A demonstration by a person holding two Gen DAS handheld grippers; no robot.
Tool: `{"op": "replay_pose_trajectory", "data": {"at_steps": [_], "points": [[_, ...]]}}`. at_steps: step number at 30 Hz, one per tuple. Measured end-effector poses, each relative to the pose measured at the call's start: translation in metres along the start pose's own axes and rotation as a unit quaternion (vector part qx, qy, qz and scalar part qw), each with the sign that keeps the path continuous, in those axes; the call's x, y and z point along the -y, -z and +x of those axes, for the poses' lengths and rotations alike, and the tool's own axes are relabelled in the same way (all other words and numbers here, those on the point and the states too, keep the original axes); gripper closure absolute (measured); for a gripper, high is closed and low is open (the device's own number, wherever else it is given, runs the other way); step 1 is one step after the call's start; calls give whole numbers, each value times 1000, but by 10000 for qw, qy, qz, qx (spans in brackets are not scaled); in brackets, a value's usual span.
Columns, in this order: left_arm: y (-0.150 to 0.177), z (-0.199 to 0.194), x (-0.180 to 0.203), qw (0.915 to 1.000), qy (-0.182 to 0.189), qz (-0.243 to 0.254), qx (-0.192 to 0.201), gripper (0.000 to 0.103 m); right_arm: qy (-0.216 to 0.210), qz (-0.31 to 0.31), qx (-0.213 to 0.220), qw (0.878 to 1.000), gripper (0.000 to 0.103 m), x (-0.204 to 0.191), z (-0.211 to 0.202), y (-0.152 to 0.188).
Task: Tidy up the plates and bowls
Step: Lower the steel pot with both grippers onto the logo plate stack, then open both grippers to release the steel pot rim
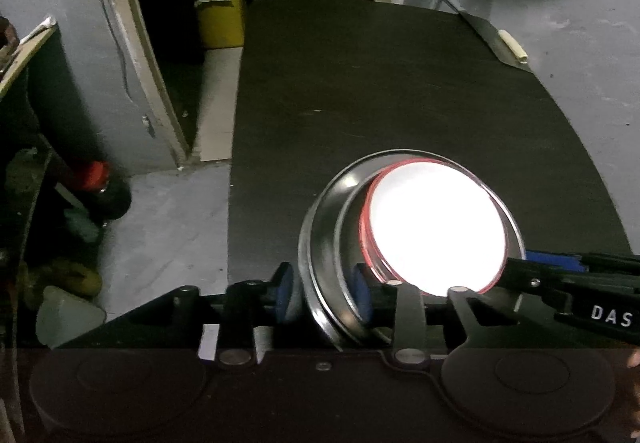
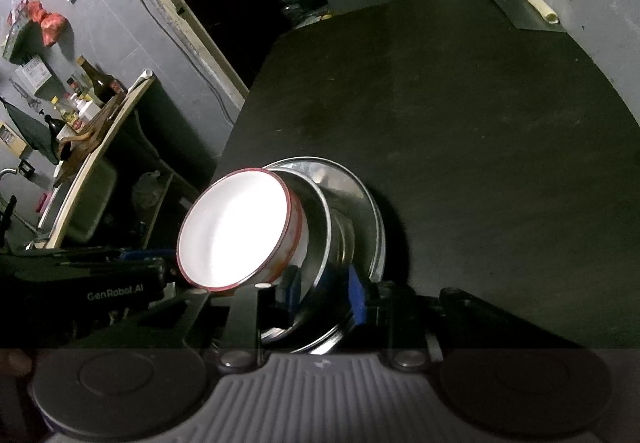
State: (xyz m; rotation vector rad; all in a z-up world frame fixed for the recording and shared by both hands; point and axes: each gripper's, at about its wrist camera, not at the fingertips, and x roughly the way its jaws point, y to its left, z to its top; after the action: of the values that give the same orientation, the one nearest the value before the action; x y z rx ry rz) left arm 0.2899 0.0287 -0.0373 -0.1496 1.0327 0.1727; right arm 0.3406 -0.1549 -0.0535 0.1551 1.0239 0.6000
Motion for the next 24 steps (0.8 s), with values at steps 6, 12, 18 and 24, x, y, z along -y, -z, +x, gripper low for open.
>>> {"op": "replay_pose_trajectory", "data": {"at_steps": [6, 12, 18, 24], "points": [[1, -7, -4, 9992, -348, -117, 186, 35, 323, -77, 92, 9994, 42, 0, -4, -1], [1, -14, -5, 9985, -454, -140, 276, 28, 274, -12, 113, 9996, 39, 3, -7, 2], [0, -15, -1, 9982, -505, -132, 279, 27, 274, 11, 148, 9995, 28, 6, -11, 3], [0, -15, -1, 9973, -649, -184, 304, 18, 276, 4, 208, 9994, 11, 8, -14, 4]]}}
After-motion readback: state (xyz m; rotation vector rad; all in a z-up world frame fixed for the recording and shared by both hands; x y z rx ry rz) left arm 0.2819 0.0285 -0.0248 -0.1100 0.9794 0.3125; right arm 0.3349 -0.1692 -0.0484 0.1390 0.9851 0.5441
